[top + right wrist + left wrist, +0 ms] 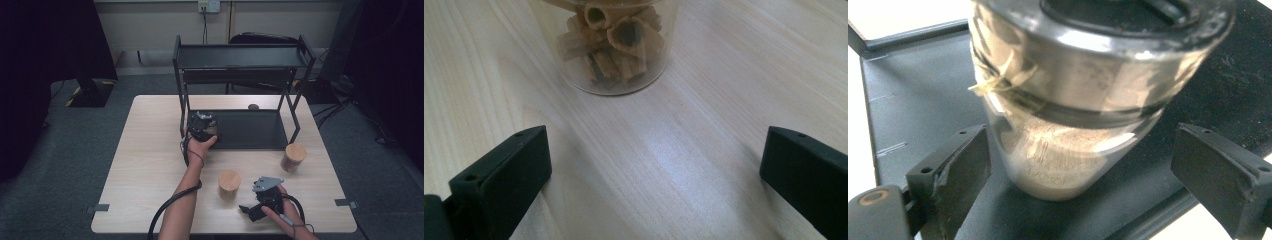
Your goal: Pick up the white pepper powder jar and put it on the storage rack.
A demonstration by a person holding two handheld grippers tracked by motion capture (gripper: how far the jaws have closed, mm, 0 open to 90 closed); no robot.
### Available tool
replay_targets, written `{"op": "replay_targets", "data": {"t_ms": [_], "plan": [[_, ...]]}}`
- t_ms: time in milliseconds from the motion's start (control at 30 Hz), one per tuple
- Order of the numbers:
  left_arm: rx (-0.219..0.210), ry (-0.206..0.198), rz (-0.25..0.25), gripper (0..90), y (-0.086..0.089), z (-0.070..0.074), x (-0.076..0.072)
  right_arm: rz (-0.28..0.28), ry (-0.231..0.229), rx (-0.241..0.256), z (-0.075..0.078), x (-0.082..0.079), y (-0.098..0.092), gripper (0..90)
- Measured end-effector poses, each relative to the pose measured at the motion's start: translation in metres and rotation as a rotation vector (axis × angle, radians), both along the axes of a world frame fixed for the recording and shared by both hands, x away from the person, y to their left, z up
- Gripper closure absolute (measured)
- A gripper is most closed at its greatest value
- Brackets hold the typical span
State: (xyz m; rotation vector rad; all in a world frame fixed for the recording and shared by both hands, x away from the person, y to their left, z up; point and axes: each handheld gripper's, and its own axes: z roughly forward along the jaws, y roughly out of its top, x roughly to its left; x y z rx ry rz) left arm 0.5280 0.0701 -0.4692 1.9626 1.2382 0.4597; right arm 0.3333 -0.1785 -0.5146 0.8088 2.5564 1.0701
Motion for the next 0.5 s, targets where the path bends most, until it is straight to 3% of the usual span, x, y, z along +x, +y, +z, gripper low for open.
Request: {"op": "replay_targets", "data": {"t_ms": [333, 500], "plan": [[-0.024, 0.015, -0.013, 7.5, 0.0014, 0.0011, -0.0067, 0.0, 0.0, -0.001, 0.0, 0.0, 0.0, 0.0], [-0.016, 0.012, -0.016, 7.5, 0.0026, 0.0005, -0.0102, 0.001, 0.0, -0.001, 0.0, 0.0, 0.0, 0.0]]}}
